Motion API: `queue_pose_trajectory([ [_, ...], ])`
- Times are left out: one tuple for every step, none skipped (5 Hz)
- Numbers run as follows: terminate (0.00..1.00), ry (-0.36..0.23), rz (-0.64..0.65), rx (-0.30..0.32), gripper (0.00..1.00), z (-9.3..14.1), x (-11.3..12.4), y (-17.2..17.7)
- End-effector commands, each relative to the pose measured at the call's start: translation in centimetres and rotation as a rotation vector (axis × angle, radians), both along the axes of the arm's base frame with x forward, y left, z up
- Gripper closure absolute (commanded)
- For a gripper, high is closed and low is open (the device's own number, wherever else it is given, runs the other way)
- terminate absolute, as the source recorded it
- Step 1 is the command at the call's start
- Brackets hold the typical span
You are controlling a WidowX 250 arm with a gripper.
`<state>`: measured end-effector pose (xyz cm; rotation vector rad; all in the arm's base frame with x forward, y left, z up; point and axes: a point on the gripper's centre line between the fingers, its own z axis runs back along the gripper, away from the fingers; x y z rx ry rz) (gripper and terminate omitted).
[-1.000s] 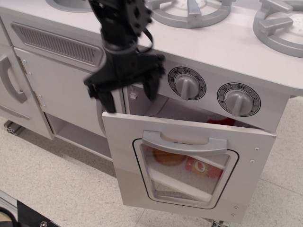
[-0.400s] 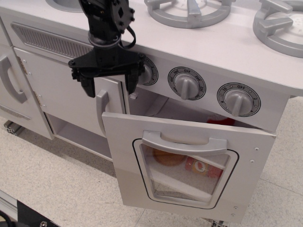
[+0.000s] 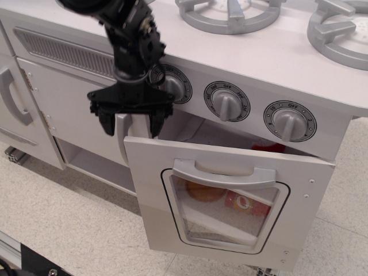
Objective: Open oven
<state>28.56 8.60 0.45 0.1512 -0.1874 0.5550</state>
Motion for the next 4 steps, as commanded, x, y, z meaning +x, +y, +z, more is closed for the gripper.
queue_pose_trajectory([
  [0.00,-0.034,-0.018,-0.064,0.00,0.7,0.5,-1.7],
  [0.00,0.009,-0.059,-0.078,0.00,0.9,-1.1,-3.6],
  [0.00,0.057,-0.118,-0.069,0.00,0.6,-2.6,-5.5],
  [0.00,0.086,-0.146,-0.080,0.00,0.7,-3.4,-6.4],
])
